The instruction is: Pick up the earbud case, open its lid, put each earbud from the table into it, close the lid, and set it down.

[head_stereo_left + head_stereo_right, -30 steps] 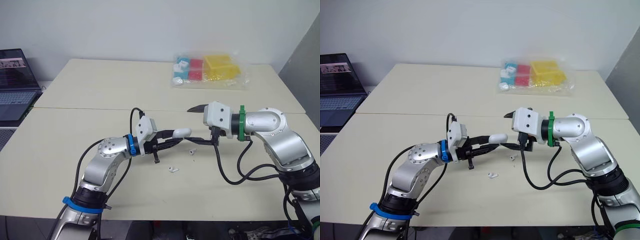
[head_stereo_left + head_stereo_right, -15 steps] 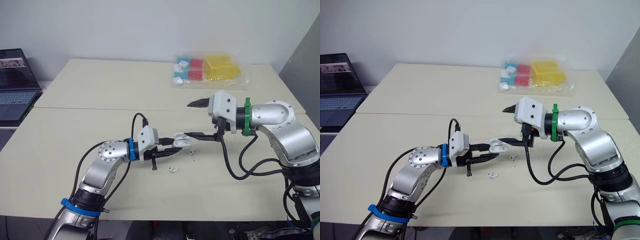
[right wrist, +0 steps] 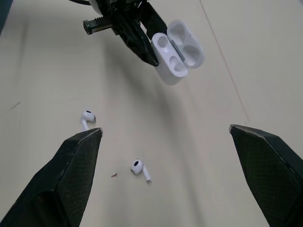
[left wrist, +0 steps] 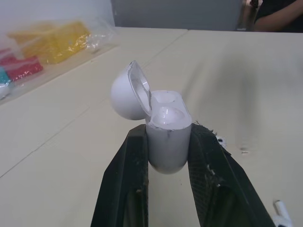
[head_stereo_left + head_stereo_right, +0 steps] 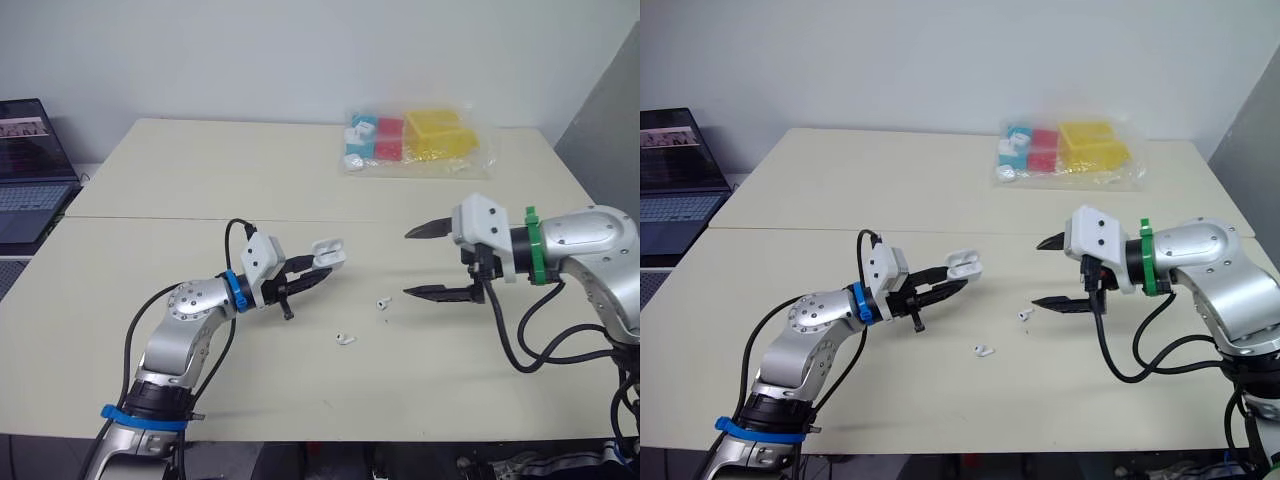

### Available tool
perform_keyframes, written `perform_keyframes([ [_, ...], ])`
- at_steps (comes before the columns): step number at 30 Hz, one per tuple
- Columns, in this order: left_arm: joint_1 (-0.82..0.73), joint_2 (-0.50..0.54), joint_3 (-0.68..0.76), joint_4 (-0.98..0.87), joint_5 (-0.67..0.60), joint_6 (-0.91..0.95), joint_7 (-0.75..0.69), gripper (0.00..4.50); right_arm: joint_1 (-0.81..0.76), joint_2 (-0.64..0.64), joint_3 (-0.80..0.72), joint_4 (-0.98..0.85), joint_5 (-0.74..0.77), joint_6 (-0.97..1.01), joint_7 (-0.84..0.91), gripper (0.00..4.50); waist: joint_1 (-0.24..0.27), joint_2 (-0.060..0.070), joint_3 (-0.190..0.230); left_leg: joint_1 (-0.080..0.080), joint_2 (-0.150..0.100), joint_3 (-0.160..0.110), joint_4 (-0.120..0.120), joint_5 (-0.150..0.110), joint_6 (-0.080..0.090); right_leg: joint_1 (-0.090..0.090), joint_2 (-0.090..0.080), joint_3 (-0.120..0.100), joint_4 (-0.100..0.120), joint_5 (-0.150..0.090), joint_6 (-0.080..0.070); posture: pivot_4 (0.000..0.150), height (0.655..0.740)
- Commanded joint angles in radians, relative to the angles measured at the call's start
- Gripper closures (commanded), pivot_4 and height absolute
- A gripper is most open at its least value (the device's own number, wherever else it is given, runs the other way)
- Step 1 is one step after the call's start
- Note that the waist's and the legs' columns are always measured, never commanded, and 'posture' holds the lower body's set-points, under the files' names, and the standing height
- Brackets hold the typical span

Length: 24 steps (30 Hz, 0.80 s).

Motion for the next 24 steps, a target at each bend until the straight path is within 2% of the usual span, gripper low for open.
perform_keyframes([
  [1,0.009,0.017,0.038,-0.05,-0.004,-0.022,0.017,3.74,-0.043,0.031,0.108,0.094,-0.089,-0.089,0.048,0.0,0.0,0.0,0.0,0.0,0.0,0.0,0.0,0.0,0.0,0.0,0.0,0.0,0.0,0.0,0.0,0.15,0.74],
  [8,0.032,0.014,0.015,-0.084,0.002,-0.031,0.034,3.74,-0.172,0.154,0.298,0.417,-0.272,-0.299,0.149,0.0,0.002,0.0,0.0,-0.001,0.0,0.001,0.0,0.0,0.0,-0.001,0.0,-0.001,-0.001,0.0,0.0,0.15,0.74],
  [15,0.047,0.012,0.011,-0.1,0.008,-0.032,0.043,3.74,-0.242,0.27,0.345,0.658,-0.355,-0.39,0.196,0.0,0.003,0.0,0.0,-0.001,0.0,0.001,0.0,0.0,0.0,-0.001,0.0,-0.001,0.0,0.001,-0.001,0.15,0.74],
  [20,0.051,0.01,0.008,-0.106,0.009,-0.028,0.05,3.74,-0.265,0.308,0.349,0.774,-0.409,-0.447,0.201,0.0,0.003,0.0,0.0,0.0,0.0,0.001,0.0,0.0,0.0,0.0,0.0,-0.001,0.0,0.001,-0.001,0.15,0.74],
  [22,0.054,0.01,0.008,-0.109,0.01,-0.028,0.051,3.74,-0.262,0.309,0.345,0.79,-0.418,-0.445,0.214,0.35,0.003,0.0,0.0,-0.001,0.0,0.001,0.0,0.0,0.0,0.0,0.0,-0.001,0.0,0.001,-0.002,0.15,0.74],
  [24,0.055,0.01,0.009,-0.111,0.01,-0.027,0.051,3.74,-0.258,0.31,0.341,0.793,-0.42,-0.448,0.221,0.88,0.003,0.0,0.0,-0.001,0.0,0.001,0.0,0.0,0.0,0.0,0.0,-0.001,0.0,0.002,-0.003,0.15,0.74],
])
